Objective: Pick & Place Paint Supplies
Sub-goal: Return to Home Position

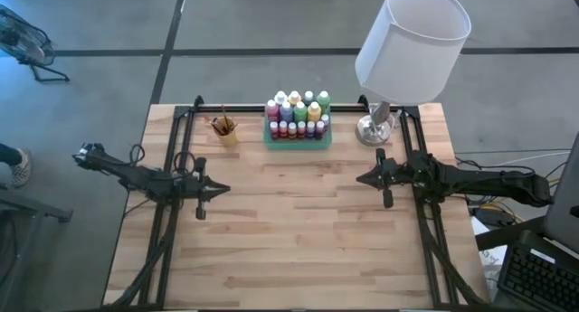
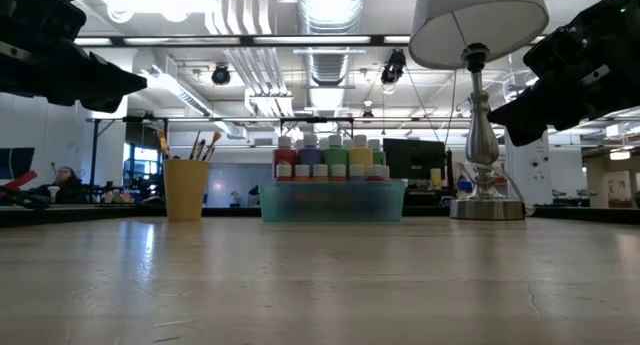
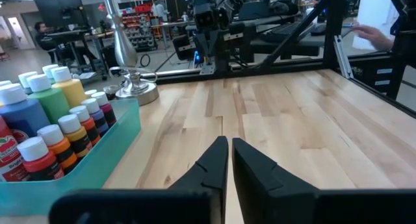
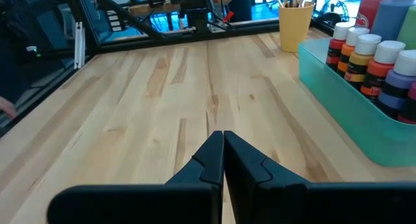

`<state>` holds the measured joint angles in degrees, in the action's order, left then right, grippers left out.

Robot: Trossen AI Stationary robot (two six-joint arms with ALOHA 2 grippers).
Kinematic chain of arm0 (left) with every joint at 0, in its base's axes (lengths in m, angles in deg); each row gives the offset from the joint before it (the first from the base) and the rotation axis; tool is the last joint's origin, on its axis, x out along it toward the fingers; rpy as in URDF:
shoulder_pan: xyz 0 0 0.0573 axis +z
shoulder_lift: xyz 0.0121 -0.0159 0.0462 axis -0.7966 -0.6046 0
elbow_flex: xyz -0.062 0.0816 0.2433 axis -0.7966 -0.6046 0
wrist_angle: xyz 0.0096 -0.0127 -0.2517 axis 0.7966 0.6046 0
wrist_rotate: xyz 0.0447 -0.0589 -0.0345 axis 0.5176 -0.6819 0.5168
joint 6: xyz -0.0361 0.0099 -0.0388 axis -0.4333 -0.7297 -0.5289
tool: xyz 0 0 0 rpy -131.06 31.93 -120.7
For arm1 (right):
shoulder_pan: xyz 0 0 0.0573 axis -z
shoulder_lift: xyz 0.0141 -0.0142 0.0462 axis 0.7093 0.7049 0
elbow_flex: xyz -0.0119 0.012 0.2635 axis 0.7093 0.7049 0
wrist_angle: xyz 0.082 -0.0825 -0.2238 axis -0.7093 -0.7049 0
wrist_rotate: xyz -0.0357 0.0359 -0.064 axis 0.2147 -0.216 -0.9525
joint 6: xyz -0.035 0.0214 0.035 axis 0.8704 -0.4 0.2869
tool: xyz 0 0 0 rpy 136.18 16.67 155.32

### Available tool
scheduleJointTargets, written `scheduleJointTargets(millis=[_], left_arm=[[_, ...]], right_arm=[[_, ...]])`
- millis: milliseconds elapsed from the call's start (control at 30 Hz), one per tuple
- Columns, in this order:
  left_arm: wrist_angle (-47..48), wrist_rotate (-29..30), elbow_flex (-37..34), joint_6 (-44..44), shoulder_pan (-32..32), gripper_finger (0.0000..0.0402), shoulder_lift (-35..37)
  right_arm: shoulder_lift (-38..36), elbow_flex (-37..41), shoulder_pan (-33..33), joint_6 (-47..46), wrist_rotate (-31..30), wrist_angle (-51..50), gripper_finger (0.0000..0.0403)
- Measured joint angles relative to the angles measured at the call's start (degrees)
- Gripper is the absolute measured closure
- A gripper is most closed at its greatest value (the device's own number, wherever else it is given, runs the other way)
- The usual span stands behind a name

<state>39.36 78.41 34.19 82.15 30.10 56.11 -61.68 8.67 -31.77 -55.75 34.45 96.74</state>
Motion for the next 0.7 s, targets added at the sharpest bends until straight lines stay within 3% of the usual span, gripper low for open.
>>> scheduleJointTargets(millis=[700], left_arm=[[0.13,0.04,0.00,0.03,0.00,0.0372,0.00]], right_arm=[[0.06,-0.02,0.00,-0.01,0.04,-0.02,0.0394]])
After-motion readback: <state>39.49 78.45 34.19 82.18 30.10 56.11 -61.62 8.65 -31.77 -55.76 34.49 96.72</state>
